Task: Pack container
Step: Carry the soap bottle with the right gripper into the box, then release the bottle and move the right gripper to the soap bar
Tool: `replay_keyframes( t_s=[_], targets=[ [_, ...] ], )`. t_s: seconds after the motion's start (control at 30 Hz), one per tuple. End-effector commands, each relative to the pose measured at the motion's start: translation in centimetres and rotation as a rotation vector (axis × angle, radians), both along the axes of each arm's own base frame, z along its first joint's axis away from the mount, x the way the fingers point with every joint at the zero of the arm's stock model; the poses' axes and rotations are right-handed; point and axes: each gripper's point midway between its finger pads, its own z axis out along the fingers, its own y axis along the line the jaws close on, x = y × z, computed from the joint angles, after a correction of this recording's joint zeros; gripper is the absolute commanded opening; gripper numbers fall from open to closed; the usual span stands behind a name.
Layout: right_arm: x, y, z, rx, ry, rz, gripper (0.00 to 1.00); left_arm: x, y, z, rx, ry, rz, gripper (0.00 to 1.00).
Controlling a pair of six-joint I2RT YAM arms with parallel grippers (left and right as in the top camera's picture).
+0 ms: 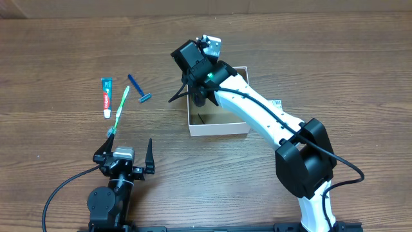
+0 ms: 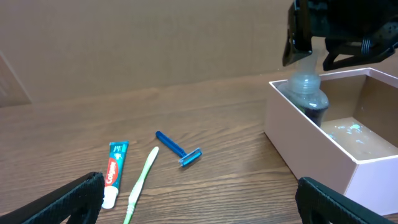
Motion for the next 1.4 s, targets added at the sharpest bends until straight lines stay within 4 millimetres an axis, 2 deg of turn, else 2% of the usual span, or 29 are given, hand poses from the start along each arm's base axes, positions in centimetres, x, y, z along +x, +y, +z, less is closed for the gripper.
replay_keyframes(
  t_s=[0.0, 0.13, 0.2, 0.3, 0.4, 0.43, 0.5, 0.57, 0.63, 0.7, 0.83, 0.87, 0.93, 1.03, 1.13, 1.23, 1.37],
  targets=[
    [-0.2, 0.3, 0.6, 0.001, -0.012, 0.023, 0.68, 0.0, 0.3, 0.0, 0.016, -0.007, 0.014, 1.0],
    [0.1, 0.5, 1.0, 0.005, -0.028, 0.029, 0.76, 0.0, 0.3, 0.0, 0.016, -0.007, 0.014, 1.0],
    [0.5, 0.8, 1.9, 0.001, -0.048, 0.054, 0.82, 0.0, 0.3, 0.0, 0.016, -0.007, 0.014, 1.0],
    [0.9, 1.5, 4.2, 0.0, -0.071, 0.11, 0.87, 0.0, 0.3, 0.0, 0.016, -0.007, 0.014, 1.0],
    [0.9, 1.5, 8.7, 0.005, -0.105, 0.132, 0.94, 0.0, 0.3, 0.0, 0.016, -0.007, 0.014, 1.0],
    [0.8, 0.9, 11.0, 0.014, -0.112, 0.127, 0.97, 0.0, 0.3, 0.0, 0.016, -0.007, 0.014, 1.0],
    [0.3, -0.2, 13.9, 0.025, -0.111, 0.119, 0.99, 0.0, 0.3, 0.0, 0.016, -0.007, 0.014, 1.0],
    [-0.4, -2.9, 17.1, 0.035, -0.093, 0.096, 1.0, 0.0, 0.3, 0.0, 0.016, -0.007, 0.014, 1.0],
    [-0.9, -6.4, 18.8, 0.04, -0.059, 0.047, 1.0, 0.0, 0.3, 0.0, 0.016, -0.007, 0.014, 1.0],
    [-1.2, -9.9, 19.2, 0.037, -0.017, -0.023, 1.0, 0.0, 0.3, 0.0, 0.016, -0.007, 0.014, 1.0],
    [-1.9, -18.5, 17.2, 0.019, 0.149, -0.184, 1.0, 0.0, 0.3, 0.0, 0.016, -0.007, 0.014, 1.0],
    [-2.1, -20.1, 16.6, 0.023, 0.187, -0.215, 1.0, 0.0, 0.3, 0.0, 0.016, -0.007, 0.014, 1.0],
    [-2.1, -22.1, 15.7, 0.04, 0.238, -0.213, 1.0, 0.0, 0.3, 0.0, 0.016, -0.007, 0.014, 1.0],
    [-2.6, -22.9, 12.9, 0.09, 0.357, -0.158, 1.0, 0.0, 0.3, 0.0, 0.016, -0.007, 0.014, 1.0],
    [-3.4, -23.9, 9.8, 0.036, 0.458, -0.158, 1.0, 0.0, 0.3, 0.0, 0.016, -0.007, 0.014, 1.0],
    [-4.5, -25.0, 5.2, -0.011, 0.579, -0.176, 1.0, 0.0, 0.3, 0.0, 0.016, -0.007, 0.014, 1.0],
    [-5.6, -24.5, 0.9, 0.003, 0.676, -0.132, 1.0, 0.0, 0.3, 0.0, 0.016, -0.007, 0.014, 1.0]
  ],
)
